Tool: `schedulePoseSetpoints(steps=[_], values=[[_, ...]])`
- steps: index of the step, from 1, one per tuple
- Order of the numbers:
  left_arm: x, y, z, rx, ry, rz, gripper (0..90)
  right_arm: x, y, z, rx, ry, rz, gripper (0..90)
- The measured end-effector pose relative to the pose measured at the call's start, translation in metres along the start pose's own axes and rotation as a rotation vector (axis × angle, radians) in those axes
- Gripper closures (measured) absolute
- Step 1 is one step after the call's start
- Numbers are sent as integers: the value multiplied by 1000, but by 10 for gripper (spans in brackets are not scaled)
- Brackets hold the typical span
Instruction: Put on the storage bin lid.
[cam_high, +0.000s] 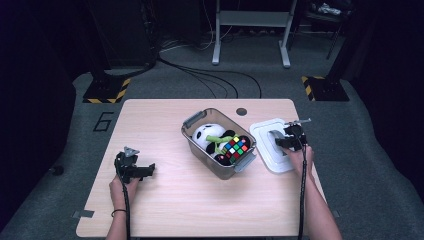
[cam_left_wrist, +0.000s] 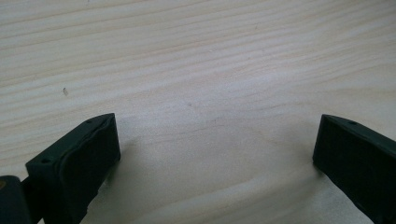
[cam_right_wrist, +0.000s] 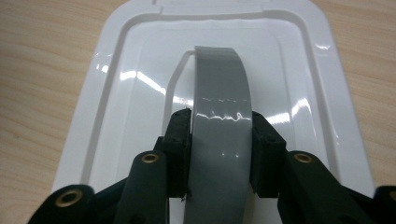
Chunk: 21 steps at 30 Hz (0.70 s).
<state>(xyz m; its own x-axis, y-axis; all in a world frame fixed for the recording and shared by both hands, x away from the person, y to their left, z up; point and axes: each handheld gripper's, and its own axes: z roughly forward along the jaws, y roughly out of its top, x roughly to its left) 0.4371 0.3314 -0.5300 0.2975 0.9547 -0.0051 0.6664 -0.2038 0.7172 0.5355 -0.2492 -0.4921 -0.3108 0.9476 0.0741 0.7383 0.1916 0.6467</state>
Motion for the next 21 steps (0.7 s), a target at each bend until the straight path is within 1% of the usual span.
schedulePoseSetpoints(steps=[4, 6, 11, 15, 17, 18, 20, 21], values=[[0, 0, 0, 0, 0, 0, 4, 0, 0, -2, 2, 0, -9, 661], [0, 0, 0, 0, 0, 0, 4, -1, 0, -3, 5, 8, -9, 662], [0, 0, 0, 0, 0, -1, 4, -1, 1, -8, 8, 7, -37, 663], [0, 0, 0, 0, 0, -1, 4, 0, 3, -16, -1, 15, -40, 663], [0, 0, 0, 0, 0, 0, 4, 2, 5, -21, -4, 19, -47, 663], [0, 0, 0, 0, 0, -1, 4, 2, 5, -23, -6, 19, -62, 663], [0, 0, 0, 0, 0, -1, 4, 2, 7, -27, -3, 22, -69, 663], [0, 0, 0, 0, 0, 0, 4, 2, 9, -30, -6, 22, -63, 663]])
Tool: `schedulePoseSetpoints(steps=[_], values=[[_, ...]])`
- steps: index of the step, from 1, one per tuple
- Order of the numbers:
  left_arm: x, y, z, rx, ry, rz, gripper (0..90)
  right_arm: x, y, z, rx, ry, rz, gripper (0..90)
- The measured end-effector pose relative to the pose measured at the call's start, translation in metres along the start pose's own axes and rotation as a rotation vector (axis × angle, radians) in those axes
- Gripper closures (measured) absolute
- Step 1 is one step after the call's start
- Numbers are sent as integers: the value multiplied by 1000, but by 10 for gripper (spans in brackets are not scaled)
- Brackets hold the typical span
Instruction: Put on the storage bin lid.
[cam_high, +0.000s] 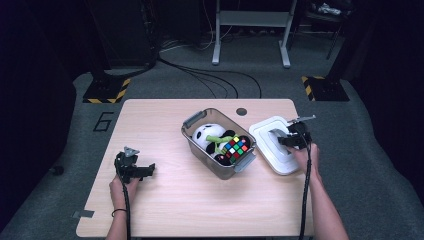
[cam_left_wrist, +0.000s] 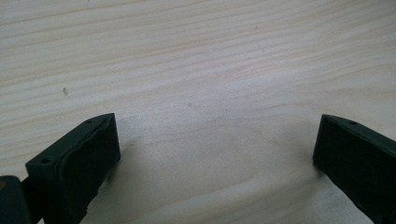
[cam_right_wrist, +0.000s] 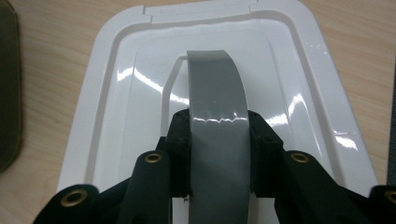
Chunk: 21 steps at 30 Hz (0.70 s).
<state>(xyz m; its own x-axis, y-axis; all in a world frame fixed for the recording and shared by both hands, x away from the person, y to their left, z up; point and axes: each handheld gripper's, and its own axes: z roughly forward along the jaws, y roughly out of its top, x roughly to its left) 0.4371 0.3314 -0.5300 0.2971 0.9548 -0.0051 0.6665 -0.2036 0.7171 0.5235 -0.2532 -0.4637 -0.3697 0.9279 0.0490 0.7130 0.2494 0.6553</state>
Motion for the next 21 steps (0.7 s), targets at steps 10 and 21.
schedulePoseSetpoints(steps=[10, 21], values=[[0, 0, 1, -8, 3, -3, 4, 0, 17, -26, -20, -8, -27, 663], [0, 0, 1, -8, 3, -3, 4, 5, 36, -53, -39, -13, -60, 663]])
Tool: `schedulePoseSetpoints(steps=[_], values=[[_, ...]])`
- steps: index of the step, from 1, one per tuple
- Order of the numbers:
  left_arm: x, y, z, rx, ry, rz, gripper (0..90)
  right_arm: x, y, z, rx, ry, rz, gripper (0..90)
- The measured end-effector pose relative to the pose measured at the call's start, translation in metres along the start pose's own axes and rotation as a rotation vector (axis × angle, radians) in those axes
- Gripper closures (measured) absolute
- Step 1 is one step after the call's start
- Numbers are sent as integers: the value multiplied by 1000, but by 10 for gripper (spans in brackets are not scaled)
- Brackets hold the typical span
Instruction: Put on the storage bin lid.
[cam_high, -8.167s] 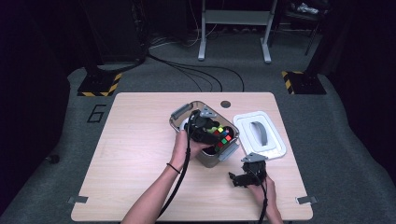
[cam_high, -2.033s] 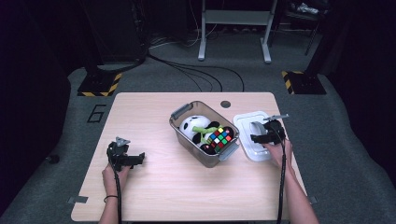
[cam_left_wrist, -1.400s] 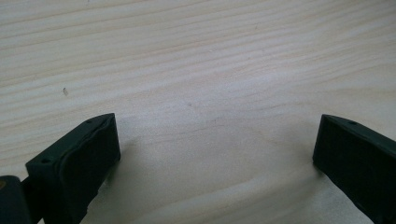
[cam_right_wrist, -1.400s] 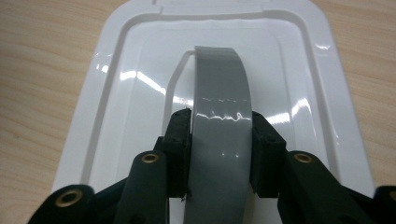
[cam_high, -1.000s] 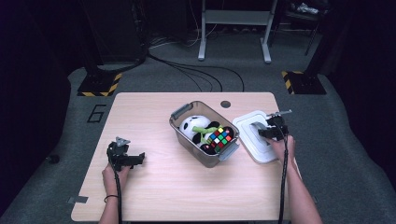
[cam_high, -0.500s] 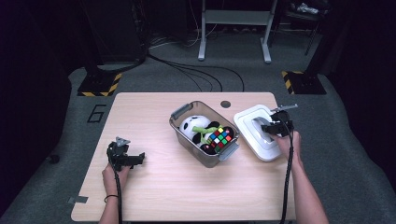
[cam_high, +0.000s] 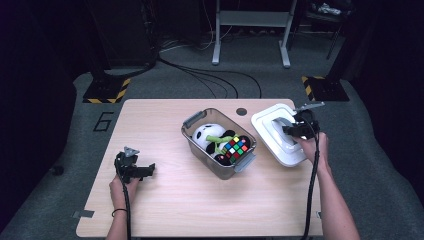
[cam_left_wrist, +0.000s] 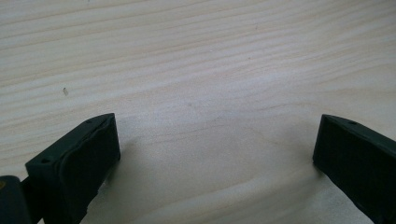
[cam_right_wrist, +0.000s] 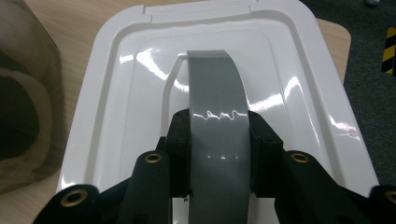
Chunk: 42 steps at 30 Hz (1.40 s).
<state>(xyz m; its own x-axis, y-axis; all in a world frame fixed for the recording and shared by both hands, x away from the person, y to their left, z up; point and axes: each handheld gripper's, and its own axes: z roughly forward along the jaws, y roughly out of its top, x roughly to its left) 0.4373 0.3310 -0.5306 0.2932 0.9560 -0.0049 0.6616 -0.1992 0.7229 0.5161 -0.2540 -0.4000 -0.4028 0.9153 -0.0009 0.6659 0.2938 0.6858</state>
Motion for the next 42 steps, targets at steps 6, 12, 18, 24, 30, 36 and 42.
schedulePoseSetpoints(steps=[6, 12, 18, 24, 30, 36, 42], values=[[0, 0, 0, 0, 0, 0, 4, 2, 11, -14, -18, 0, -11, 663], [0, 0, 0, 0, 0, 0, 3, 7, 24, -29, -37, 5, -30, 663], [0, 0, 0, 0, 0, 0, 3, 16, 38, -43, -58, 22, -56, 663], [0, 0, 0, 0, 0, 0, 3, 30, 51, -53, -67, 48, -80, 663], [0, 0, 0, 0, 0, 0, 4, 44, 62, -59, -64, 76, -108, 663], [0, 0, 0, 0, 0, 0, 3, 58, 71, -60, -63, 112, -130, 663], [0, 0, 0, 0, 0, 0, 4, 71, 78, -60, -57, 149, -148, 663]])
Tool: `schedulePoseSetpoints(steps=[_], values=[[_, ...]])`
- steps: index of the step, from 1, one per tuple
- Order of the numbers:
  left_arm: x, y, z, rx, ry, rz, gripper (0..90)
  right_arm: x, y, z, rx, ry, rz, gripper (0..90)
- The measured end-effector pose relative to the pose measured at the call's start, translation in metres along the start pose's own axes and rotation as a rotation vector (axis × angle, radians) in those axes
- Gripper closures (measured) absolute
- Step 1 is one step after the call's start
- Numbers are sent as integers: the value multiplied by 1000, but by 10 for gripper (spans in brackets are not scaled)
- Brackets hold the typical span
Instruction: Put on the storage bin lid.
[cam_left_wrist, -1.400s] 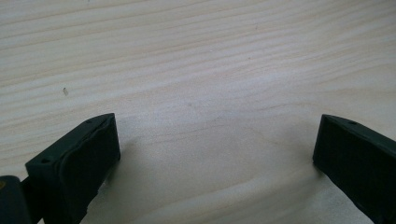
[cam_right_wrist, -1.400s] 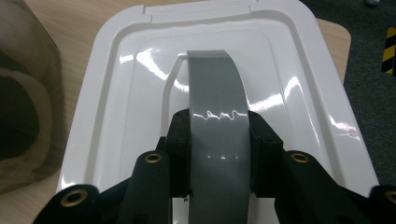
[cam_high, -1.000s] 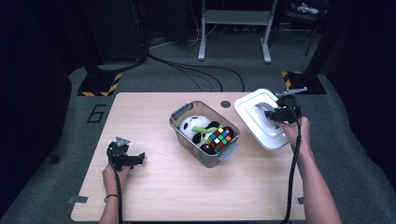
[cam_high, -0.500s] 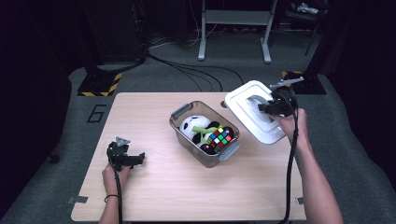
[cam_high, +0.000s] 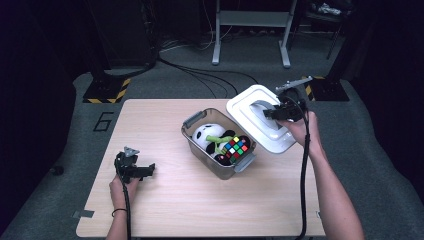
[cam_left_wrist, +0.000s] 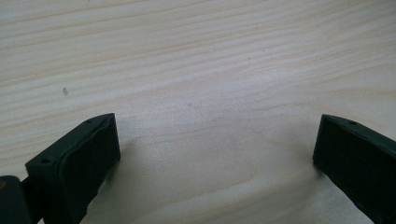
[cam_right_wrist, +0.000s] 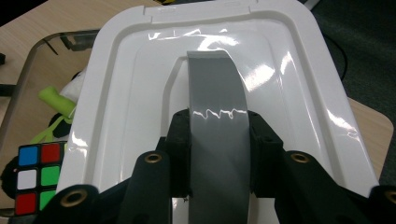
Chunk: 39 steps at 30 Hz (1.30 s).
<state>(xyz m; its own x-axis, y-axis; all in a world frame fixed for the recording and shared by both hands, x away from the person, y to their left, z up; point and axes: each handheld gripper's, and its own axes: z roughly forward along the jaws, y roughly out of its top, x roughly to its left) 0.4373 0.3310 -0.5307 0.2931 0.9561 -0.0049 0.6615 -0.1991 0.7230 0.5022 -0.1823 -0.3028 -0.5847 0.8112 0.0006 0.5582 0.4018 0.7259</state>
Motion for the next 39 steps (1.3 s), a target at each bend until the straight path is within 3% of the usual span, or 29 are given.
schedulePoseSetpoints(steps=[9, 22, 32, 39], values=[[0, 0, 0, 1, 0, 0, 3, 18, 12, 6, 5, 51, -26, 662], [0, 0, 0, 1, 0, 0, 3, 47, 27, 28, 32, 112, -63, 662], [0, 0, 0, 0, -1, 0, 3, 66, 35, 58, 77, 172, -54, 662], [0, 0, 0, 0, -1, 1, 4, 80, 38, 78, 121, 183, -69, 662]])
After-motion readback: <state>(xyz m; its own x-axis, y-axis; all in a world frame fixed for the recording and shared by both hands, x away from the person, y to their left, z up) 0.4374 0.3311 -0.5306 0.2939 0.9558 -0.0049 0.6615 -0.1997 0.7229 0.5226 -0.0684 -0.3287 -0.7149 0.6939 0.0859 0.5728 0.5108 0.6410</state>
